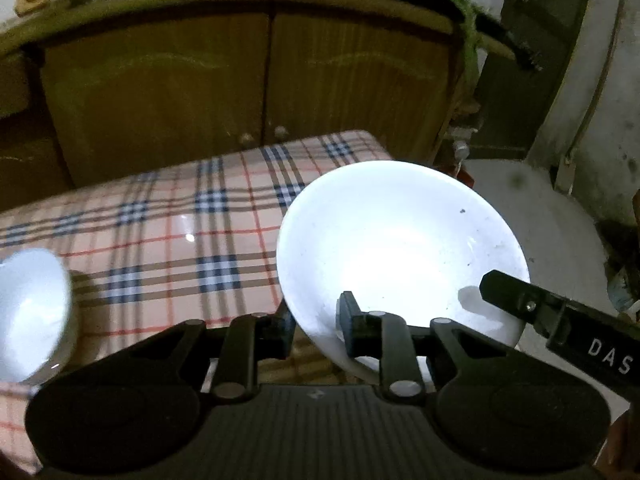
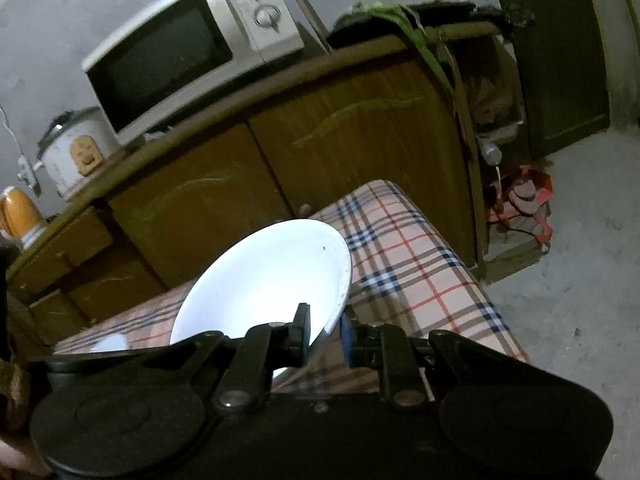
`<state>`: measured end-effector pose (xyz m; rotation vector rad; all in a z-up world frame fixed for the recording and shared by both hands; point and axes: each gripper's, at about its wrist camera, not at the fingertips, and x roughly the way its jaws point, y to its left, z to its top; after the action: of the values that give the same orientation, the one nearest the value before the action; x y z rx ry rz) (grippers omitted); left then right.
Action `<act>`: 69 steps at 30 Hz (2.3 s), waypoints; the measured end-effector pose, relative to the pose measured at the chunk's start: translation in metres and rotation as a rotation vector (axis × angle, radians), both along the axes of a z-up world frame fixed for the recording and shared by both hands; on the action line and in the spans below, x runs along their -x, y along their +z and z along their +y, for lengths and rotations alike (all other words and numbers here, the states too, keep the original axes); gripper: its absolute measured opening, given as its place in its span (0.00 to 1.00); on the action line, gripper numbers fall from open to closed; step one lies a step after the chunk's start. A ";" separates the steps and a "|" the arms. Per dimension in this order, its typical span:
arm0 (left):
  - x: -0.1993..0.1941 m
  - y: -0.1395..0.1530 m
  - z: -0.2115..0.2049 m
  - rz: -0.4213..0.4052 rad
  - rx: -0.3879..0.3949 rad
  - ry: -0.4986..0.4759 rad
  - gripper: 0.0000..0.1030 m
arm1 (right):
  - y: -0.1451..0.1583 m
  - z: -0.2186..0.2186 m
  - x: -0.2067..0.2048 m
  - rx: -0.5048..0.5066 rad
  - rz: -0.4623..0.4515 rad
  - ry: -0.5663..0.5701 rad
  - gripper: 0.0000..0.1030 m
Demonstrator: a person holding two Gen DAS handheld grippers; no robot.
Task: Organize plates and bowls
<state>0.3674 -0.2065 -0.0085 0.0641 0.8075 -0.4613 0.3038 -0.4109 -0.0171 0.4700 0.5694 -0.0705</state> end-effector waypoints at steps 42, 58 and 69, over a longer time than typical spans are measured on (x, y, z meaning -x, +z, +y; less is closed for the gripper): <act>0.148 -0.028 0.138 -0.009 -0.090 0.129 0.24 | -0.025 0.143 0.139 -0.019 0.106 0.155 0.21; 0.153 -0.045 0.126 -0.031 -0.142 0.077 0.28 | -0.047 0.137 0.132 -0.030 0.155 0.137 0.21; 0.154 -0.051 0.125 -0.011 -0.104 0.046 0.44 | -0.046 0.130 0.135 -0.062 0.143 0.138 0.20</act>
<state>0.2135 -0.0819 -0.0599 0.1442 0.8205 -0.3746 0.1684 -0.2808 -0.0635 0.4868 0.7448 0.0455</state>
